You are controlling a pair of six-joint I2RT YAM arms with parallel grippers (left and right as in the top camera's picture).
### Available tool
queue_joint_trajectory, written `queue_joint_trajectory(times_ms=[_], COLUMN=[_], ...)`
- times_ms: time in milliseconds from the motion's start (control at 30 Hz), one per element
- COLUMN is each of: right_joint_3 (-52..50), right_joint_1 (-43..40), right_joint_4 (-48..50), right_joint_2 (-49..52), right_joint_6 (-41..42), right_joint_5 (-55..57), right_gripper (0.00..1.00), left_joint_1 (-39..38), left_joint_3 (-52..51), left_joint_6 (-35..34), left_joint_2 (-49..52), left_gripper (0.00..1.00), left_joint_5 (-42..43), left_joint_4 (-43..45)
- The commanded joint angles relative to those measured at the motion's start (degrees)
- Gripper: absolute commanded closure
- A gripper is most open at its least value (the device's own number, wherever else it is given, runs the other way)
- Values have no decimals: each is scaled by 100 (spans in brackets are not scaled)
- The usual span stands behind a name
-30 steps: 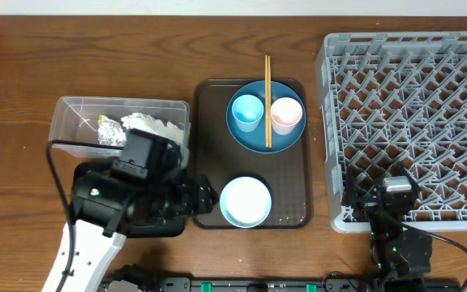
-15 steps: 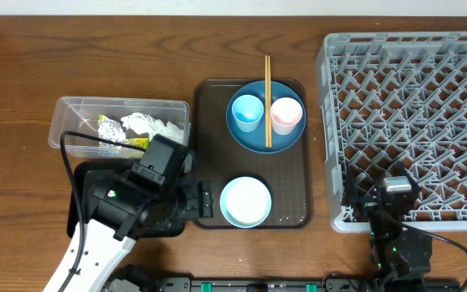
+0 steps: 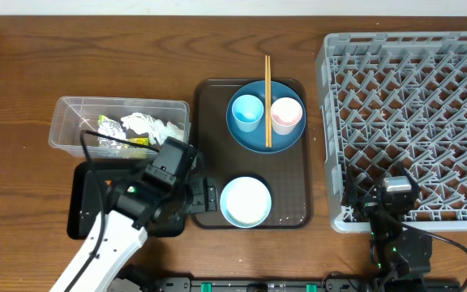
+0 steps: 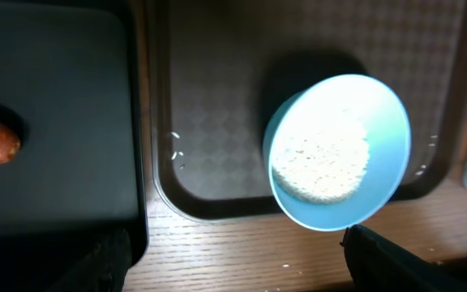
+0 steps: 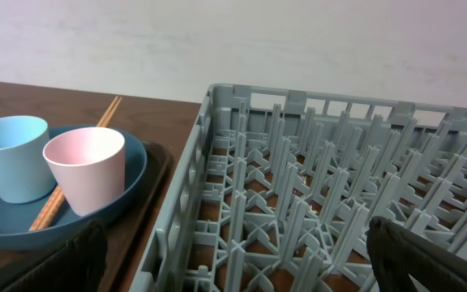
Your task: Sort waste into correct bins and load items into the dishwasher rack
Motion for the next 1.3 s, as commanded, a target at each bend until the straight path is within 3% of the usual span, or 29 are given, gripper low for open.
queue_joint_trajectory(times_ms=[0, 267, 567, 1267], right_joint_3=[-7, -7, -7, -7], right_joint_1=[-33, -33, -33, -33], right_joint_4=[-22, -22, -22, -22], right_joint_2=[-9, -9, -9, -9], right_joint_6=[-28, -28, -28, -28], right_joint_5=[42, 39, 39, 39], right_gripper=[1, 1, 1, 1], left_joint_1=[-20, -90, -833, -848], left_joint_3=[-26, -28, -28, -26], left_joint_6=[-74, -74, -109, -396], left_joint_2=[199, 741, 940, 940], left_gripper=[14, 14, 14, 13], left_joint_5=[-87, -85, -153, -389], left_joint_4=[13, 31, 363, 352])
